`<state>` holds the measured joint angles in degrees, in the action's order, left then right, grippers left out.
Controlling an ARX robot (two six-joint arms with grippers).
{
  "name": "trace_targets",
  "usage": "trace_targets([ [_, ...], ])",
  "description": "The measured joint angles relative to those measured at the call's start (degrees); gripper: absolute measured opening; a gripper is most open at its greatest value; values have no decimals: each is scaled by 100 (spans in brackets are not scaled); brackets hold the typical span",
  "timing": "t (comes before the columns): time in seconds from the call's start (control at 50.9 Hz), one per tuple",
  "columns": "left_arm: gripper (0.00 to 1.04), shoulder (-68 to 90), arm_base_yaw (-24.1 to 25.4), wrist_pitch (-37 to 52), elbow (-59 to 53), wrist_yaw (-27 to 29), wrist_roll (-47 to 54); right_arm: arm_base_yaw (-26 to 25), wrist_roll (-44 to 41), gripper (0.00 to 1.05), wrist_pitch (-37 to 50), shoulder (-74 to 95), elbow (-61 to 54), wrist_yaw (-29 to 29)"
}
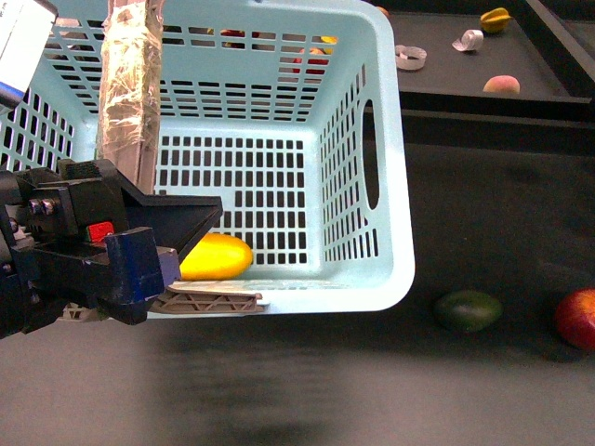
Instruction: Pick mango with right arm and hold basket with left
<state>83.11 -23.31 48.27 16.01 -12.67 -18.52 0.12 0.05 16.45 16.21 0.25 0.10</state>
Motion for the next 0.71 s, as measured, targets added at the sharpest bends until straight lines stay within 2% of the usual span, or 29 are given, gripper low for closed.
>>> trace_targets([
  [0.452,22,0,0,0,0,2,2,0,0,2,-667,-658,0,-2],
  [0.551,22,0,0,0,0,0,0,0,-2,2,-1532,-1322,4,-11],
  [0.708,22,0,0,0,0,7,4,0,-2,2,-1633,-1589,4,-15],
])
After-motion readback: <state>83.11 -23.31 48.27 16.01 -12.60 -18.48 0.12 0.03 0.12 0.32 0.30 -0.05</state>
